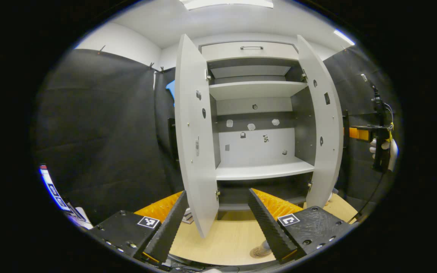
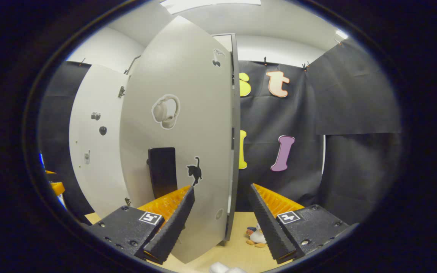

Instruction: Grasp the bottle in the cabinet with the left hand and place it on the coaster, then close the right door with the right hand and the left door with the left hand.

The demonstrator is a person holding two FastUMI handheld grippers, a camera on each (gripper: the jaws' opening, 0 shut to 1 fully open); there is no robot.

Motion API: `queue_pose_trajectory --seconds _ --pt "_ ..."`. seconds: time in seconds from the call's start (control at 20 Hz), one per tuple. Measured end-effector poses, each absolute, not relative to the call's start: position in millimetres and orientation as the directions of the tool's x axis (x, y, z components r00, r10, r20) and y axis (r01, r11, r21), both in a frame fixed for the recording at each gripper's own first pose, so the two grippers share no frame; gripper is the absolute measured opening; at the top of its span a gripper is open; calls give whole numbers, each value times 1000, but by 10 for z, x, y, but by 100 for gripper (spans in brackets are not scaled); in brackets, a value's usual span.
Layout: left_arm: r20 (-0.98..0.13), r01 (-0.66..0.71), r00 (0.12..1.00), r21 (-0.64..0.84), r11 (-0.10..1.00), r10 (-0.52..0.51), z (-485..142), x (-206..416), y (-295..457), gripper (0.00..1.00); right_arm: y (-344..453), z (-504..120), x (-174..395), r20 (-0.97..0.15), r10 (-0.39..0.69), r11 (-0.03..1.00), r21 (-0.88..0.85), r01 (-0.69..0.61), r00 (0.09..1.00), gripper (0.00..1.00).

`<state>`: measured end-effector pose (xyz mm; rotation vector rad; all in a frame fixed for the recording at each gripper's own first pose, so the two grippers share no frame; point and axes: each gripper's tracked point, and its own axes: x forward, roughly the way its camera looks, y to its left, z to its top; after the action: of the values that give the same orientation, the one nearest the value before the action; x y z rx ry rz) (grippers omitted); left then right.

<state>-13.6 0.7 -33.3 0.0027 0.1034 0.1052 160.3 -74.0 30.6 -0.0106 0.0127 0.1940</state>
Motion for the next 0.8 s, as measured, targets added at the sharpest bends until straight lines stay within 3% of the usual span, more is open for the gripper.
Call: queue_pose_trajectory --seconds 0.3,0.8 --pt "-103 -101 989 10 995 102 -366 -107 248 97 -215 205 1606 -46 271 962 -11 -271 962 96" --pt "-71 -117 991 3 993 117 -261 34 677 97 -127 64 1226 -67 219 975 -35 -221 973 96"
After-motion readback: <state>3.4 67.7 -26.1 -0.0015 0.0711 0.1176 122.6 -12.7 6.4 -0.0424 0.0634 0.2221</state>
